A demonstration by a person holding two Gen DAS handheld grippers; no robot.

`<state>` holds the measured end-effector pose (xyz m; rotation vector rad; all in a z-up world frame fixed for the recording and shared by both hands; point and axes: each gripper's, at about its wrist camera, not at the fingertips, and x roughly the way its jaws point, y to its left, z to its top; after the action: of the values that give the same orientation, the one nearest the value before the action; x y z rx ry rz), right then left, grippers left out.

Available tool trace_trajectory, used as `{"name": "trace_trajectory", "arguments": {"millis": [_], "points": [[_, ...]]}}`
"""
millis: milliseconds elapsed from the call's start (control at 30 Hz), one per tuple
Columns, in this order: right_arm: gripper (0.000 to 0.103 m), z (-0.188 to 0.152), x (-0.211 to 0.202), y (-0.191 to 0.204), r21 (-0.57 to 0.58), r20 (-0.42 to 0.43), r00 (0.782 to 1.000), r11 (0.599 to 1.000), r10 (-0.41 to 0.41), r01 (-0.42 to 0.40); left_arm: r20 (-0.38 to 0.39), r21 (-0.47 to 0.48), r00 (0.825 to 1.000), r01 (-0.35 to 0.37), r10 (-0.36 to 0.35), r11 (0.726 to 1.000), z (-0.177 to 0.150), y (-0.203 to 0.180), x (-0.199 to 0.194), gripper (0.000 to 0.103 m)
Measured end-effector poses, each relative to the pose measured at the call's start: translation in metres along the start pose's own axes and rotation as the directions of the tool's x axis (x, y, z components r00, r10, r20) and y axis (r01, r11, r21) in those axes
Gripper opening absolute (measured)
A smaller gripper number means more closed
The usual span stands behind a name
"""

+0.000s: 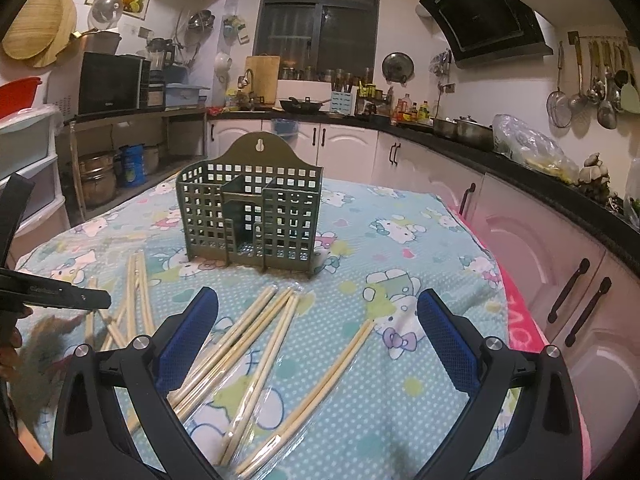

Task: Organize utensils
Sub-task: 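Lower the left tool onto a wrapped chopstick and close its fingers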

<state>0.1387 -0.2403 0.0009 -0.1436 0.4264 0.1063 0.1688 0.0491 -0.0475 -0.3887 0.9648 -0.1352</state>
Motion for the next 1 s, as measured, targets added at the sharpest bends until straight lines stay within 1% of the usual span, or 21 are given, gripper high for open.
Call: {"name": "trace_trajectory", "arguments": {"millis": [67,133,200,233,267,333,400,467,500,533,600,633,700,767,867,933,1000], "points": [[0.097,0.002,0.007,-0.001,-0.010,-0.012,1.000,1.000,-0.008,0.008,-0.017,-0.013,1.000,-0.019,0.019,1.000,0.005,0.001,0.004,0.033],[0.097,0.004,0.016,-0.002,-0.018,-0.036,0.999,1.000,-0.014,0.013,-0.050,-0.029,0.998,-0.031,0.029,0.999,0.009,0.002,0.009,0.033],[0.096,0.004,0.026,-0.004,-0.020,-0.060,0.998,1.000,-0.012,0.011,-0.073,-0.029,0.997,-0.043,0.041,0.999,0.012,0.002,0.014,0.033],[0.094,0.005,0.033,-0.004,-0.023,-0.081,0.997,1.000,-0.013,0.012,-0.076,-0.029,0.996,-0.051,0.049,0.998,0.014,0.002,0.016,0.033],[0.088,0.005,0.038,-0.005,-0.023,-0.099,0.995,1.000,-0.013,0.011,-0.076,-0.028,0.996,-0.057,0.055,0.998,0.015,0.002,0.017,0.033],[0.085,0.005,0.053,-0.007,-0.013,-0.153,0.988,1.000,0.003,-0.005,-0.073,-0.035,0.995,-0.067,0.065,0.997,0.018,0.003,0.020,0.033],[0.079,0.004,0.069,-0.010,0.008,-0.214,0.977,1.000,0.018,-0.017,-0.069,-0.043,0.995,-0.077,0.074,0.996,0.021,0.003,0.022,0.033],[0.071,0.002,0.079,-0.010,0.018,-0.254,0.967,0.999,0.031,-0.028,-0.064,-0.044,0.994,-0.086,0.083,0.995,0.024,0.002,0.023,0.031],[0.070,0.001,0.086,-0.010,0.017,-0.278,0.960,0.999,0.035,-0.032,-0.063,-0.046,0.994,-0.087,0.084,0.995,0.025,0.002,0.023,0.031],[0.067,0.001,0.090,-0.010,0.018,-0.290,0.956,0.999,0.038,-0.034,-0.061,-0.051,0.995,-0.087,0.084,0.995,0.026,0.003,0.023,0.030],[0.065,0.000,0.098,-0.009,0.031,-0.311,0.949,0.998,0.057,-0.050,-0.058,-0.055,0.995,-0.086,0.083,0.995,0.026,0.003,0.023,0.029],[0.064,0.000,0.102,-0.009,0.040,-0.324,0.944,0.998,0.066,-0.056,-0.057,-0.063,0.995,-0.082,0.079,0.995,0.027,0.004,0.023,0.027],[0.060,0.000,0.112,-0.008,0.061,-0.351,0.932,0.995,0.090,-0.073,-0.057,-0.070,0.996,-0.076,0.072,0.995,0.027,0.005,0.023,0.026],[0.053,-0.001,0.120,-0.007,0.079,-0.377,0.920,0.993,0.109,-0.085,-0.055,-0.073,0.996,-0.074,0.070,0.995,0.027,0.009,0.023,0.023],[0.045,-0.003,0.131,-0.004,0.082,-0.411,0.905,0.993,0.113,-0.087,-0.051,-0.083,0.996,-0.070,0.066,0.994,0.028,0.011,0.024,0.019],[0.043,-0.005,0.138,-0.003,0.087,-0.430,0.895,0.992,0.119,-0.090,-0.048,-0.091,0.997,-0.063,0.059,0.994,0.030,0.013,0.025,0.018],[0.042,-0.006,0.144,-0.004,0.101,-0.446,0.886,0.991,0.127,-0.091,-0.045,-0.094,0.997,-0.062,0.058,0.994,0.030,0.014,0.025,0.017]]}}
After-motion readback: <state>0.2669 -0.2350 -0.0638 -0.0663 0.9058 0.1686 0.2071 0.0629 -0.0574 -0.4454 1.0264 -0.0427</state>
